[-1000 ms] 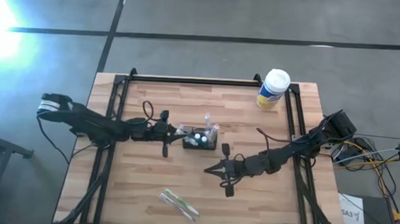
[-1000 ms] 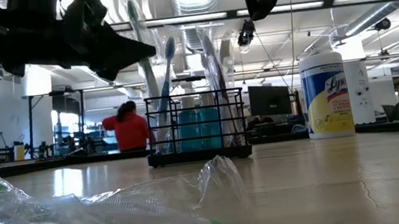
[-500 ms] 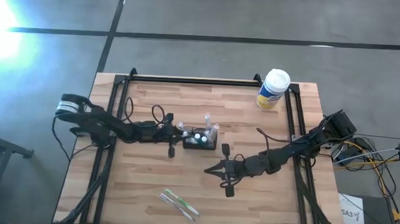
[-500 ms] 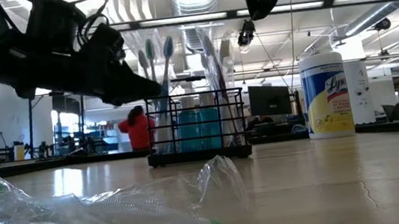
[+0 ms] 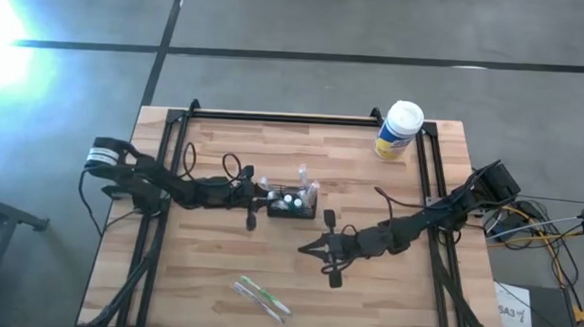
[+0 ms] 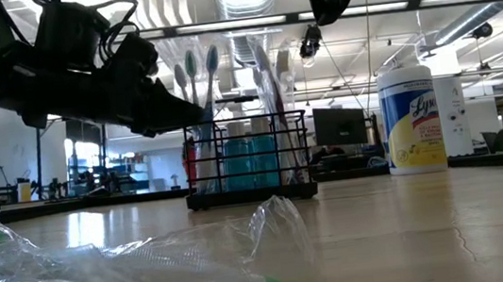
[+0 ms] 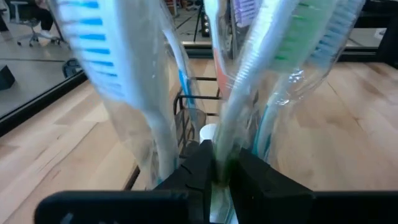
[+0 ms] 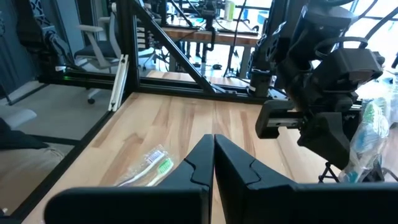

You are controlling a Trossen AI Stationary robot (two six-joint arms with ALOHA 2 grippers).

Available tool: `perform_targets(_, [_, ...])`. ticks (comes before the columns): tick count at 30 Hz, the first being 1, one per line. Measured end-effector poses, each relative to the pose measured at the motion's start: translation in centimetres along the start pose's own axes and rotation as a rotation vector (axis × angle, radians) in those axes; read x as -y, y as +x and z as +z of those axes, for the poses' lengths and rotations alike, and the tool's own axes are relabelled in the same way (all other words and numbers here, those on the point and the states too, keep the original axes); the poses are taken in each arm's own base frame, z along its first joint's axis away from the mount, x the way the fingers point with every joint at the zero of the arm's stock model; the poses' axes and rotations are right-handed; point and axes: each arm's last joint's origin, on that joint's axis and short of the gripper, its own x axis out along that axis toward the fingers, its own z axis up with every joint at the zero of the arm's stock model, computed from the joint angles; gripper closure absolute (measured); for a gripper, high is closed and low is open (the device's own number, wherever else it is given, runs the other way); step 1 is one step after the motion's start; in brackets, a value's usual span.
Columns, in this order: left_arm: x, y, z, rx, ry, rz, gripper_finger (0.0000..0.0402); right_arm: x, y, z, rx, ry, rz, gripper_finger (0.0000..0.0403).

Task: Pick & Place toothbrushing station
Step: Put the top green toothbrush into the black mesh organizer

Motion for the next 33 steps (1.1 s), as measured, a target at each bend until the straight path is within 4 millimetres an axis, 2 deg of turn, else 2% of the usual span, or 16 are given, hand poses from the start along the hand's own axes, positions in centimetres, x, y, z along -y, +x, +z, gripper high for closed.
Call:
perform_targets(8, [0.0, -0.4, 0.5, -0.014, -0.012, -0.039, 0.031, 0.0, 0.0, 0.0, 0.0, 0.001, 0.0, 0.0394])
perform_targets(18, [0.4, -0.7, 1.2, 0.009, -0.002, -0.156, 0.0184, 0.0, 0.1, -0.2, -0.004, 0.009, -0.001, 0.0394])
perform_targets(23, [0.1, -1.0, 1.8, 0.023, -0.008, -0.147, 0.0135, 0.0, 0.1, -0.1, 0.003, 0.01, -0.002, 0.0394])
perform_targets(26, [-0.1, -1.2, 2.1, 0.035, -0.016, -0.139, 0.0124, 0.0, 0.1, -0.1, 0.002, 0.009, -0.003, 0.0394])
perform_targets(33, [-0.5, -1.5, 2.8, 0.061, -0.063, -0.13, 0.0124, 0.0, 0.1, -0.1, 0.003, 0.012, -0.003, 0.0394])
